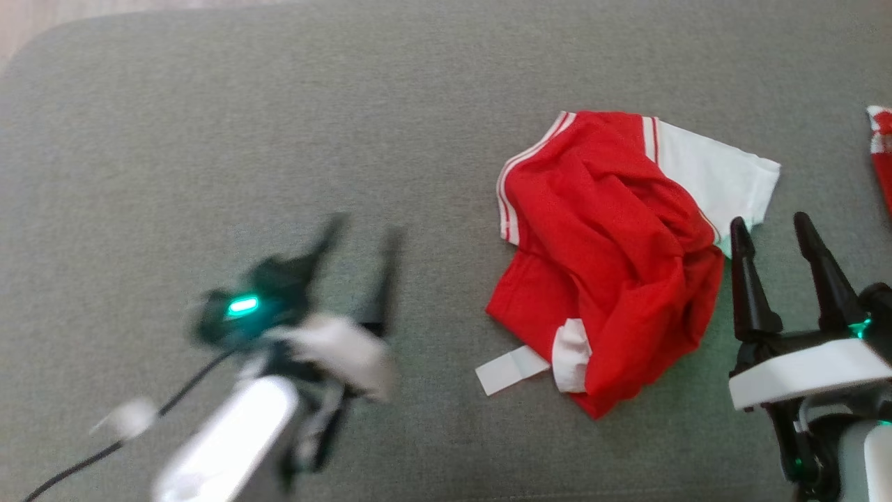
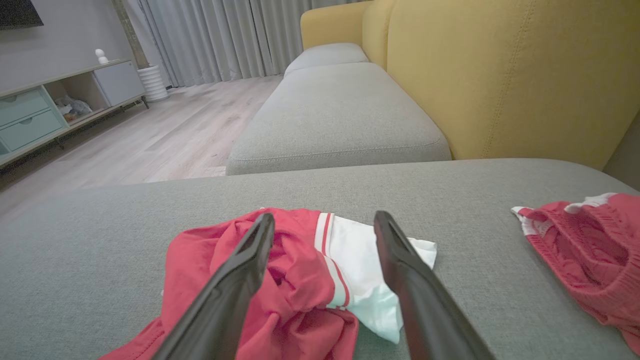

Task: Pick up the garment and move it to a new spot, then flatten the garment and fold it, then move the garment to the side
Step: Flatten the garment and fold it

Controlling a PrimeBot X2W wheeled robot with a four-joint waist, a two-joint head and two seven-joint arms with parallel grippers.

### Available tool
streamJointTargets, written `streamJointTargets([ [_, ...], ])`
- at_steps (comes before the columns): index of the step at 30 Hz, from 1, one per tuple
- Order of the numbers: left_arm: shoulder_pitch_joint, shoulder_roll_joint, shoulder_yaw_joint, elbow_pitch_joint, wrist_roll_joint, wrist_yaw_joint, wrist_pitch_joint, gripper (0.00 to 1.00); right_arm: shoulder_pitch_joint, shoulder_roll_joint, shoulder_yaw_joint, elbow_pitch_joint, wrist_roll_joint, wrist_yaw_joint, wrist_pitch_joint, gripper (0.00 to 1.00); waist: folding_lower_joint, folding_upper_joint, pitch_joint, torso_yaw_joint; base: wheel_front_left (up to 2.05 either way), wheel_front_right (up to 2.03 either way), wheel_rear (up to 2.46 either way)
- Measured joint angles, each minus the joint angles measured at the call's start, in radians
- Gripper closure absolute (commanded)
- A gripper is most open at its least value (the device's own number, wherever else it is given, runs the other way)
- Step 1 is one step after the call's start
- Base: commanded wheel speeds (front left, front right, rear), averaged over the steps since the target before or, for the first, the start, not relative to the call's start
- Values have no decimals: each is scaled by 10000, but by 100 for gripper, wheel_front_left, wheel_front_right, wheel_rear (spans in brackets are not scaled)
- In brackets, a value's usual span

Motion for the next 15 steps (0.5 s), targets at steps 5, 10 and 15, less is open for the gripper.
streamJointTargets([
  [5, -1035, -1411, -1313, 1028, -502, -1014, 1312, 0, -174, 0, 146, 107, 15, 0, -2, 0, 0, 0, 127, -250, 0, 0, 0],
  [10, -1143, -1990, -1885, 2477, -928, -1597, 1988, 0, -183, 0, 196, 267, 105, 0, -17, 0, 0, 0, 270, -552, 0, 0, 0],
  [15, -1281, -2337, -2017, 3340, -1160, -1950, 2130, 0, -185, 0, 199, 378, 119, 0, -104, 0, 0, 0, 343, -690, 0, 0, 0],
])
